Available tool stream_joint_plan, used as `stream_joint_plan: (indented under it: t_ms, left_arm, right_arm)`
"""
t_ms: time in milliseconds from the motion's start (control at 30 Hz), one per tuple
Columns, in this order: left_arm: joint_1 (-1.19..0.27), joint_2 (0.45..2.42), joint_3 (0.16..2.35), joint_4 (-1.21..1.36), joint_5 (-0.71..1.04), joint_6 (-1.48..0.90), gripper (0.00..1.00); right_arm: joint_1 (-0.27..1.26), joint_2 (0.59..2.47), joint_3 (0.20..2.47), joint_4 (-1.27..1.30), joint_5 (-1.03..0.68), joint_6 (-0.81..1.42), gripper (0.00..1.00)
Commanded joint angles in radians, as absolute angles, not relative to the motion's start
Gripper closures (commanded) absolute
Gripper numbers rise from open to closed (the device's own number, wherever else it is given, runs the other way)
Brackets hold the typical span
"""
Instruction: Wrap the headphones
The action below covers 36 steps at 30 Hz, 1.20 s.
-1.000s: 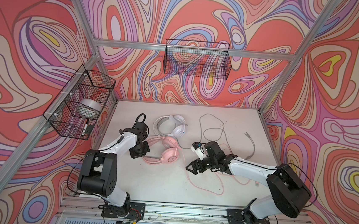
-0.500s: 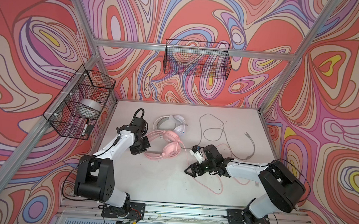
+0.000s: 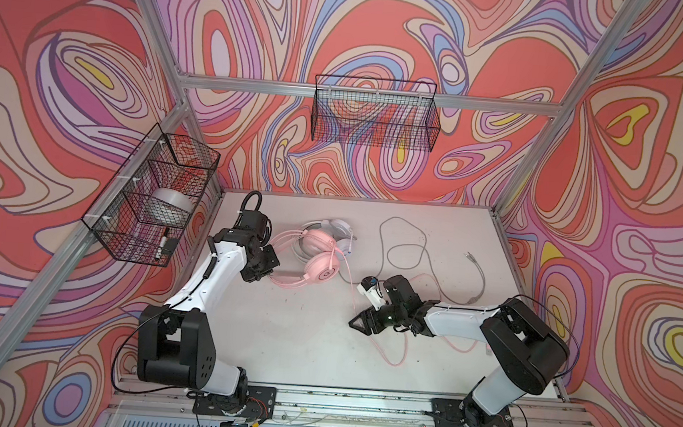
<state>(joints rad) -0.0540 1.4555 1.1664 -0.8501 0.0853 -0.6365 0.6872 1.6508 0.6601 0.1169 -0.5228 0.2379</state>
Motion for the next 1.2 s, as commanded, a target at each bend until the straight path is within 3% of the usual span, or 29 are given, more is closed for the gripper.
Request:
stream_joint_plan:
  t_ms: [0, 433, 767, 867, 1167]
  left_arm:
    - [-0.039, 1.433, 1.215, -0.844, 0.114, -0.673, 1.0]
    - [-0.022, 1.467, 1.229, -0.785, 0.146, -0.708, 1.0]
    - [-0.017, 1.473, 1.212, -0.788, 0.132, -0.707, 1.0]
    - [-0.017, 1.474, 1.201, -0.788, 0.13, -0.711, 1.0]
    - [-0.017, 1.455, 1.161, -0.782, 0.109, -0.71, 1.0]
  right_arm:
    - [0.693, 1.635, 0.609, 0.043, -0.515, 0.253, 0.38]
    - [0.697, 1.637, 0.601, 0.028, -0.525, 0.293, 0.6]
    - [0.712, 1.58, 0.61, -0.043, -0.502, 0.319, 0.82]
    - [0.72, 1.545, 0.67, -0.157, -0.48, 0.293, 0.98]
    - [0.755, 1.403, 0.791, -0.403, -0.414, 0.116, 1.0]
